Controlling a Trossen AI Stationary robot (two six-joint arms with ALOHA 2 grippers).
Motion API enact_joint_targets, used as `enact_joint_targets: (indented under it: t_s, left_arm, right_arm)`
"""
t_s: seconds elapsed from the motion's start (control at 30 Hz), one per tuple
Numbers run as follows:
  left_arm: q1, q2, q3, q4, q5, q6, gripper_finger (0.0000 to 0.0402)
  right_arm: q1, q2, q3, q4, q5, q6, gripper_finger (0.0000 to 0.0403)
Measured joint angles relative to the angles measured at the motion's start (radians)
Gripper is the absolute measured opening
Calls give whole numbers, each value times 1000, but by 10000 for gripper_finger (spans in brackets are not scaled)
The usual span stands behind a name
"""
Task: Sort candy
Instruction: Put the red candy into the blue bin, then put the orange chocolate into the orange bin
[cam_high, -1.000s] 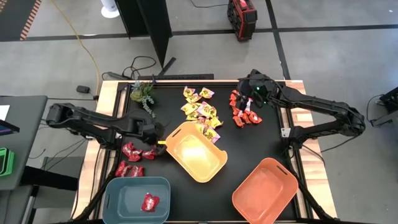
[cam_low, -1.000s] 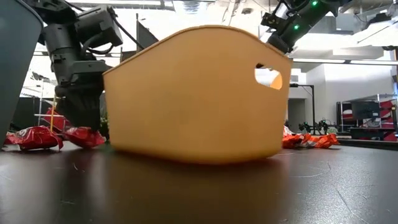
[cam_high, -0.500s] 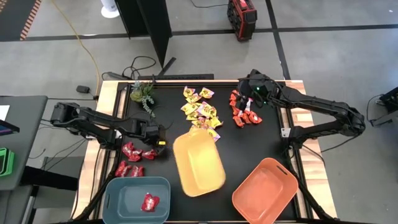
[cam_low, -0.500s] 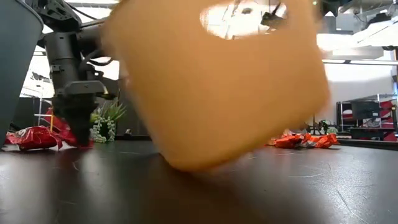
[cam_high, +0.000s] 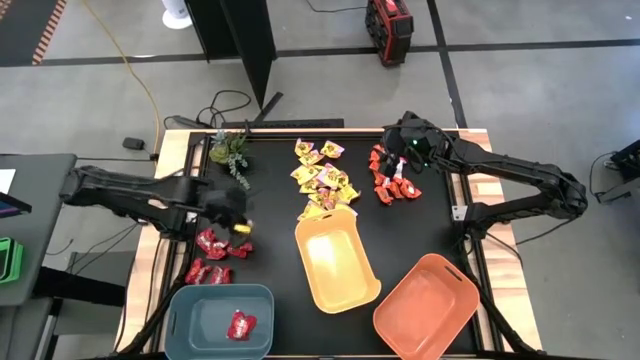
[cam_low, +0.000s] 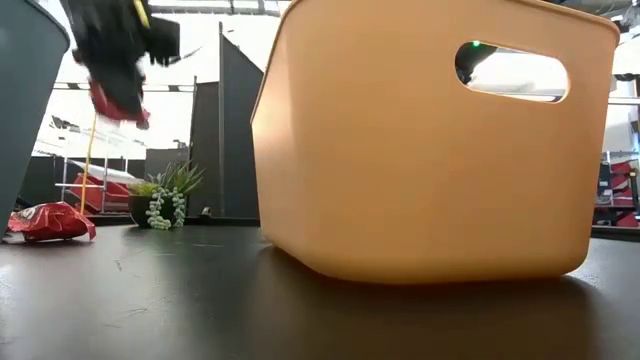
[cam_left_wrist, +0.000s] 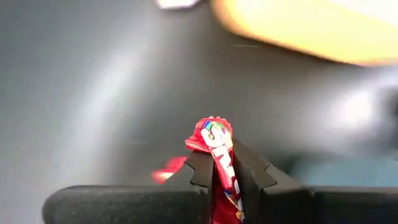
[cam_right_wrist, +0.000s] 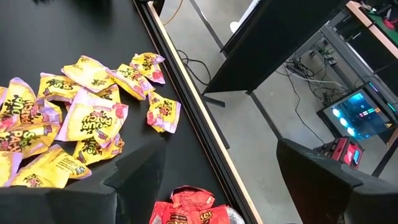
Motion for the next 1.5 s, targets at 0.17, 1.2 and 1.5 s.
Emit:
enact_joint_targets:
  t_s: [0.17, 1.2, 1.5]
  left_arm:
    - [-198, -38, 22, 119, 109, -49, 24]
    - [-633, 238, 48, 171, 54, -422, 273]
    - [-634, 192, 120, 19, -218, -253, 263]
  right_arm:
    - [6, 0, 0, -8, 0, 5, 324]
    - [-41, 98, 0, -274, -163, 210, 350]
    - [-146, 282, 6, -323, -167, 307, 318]
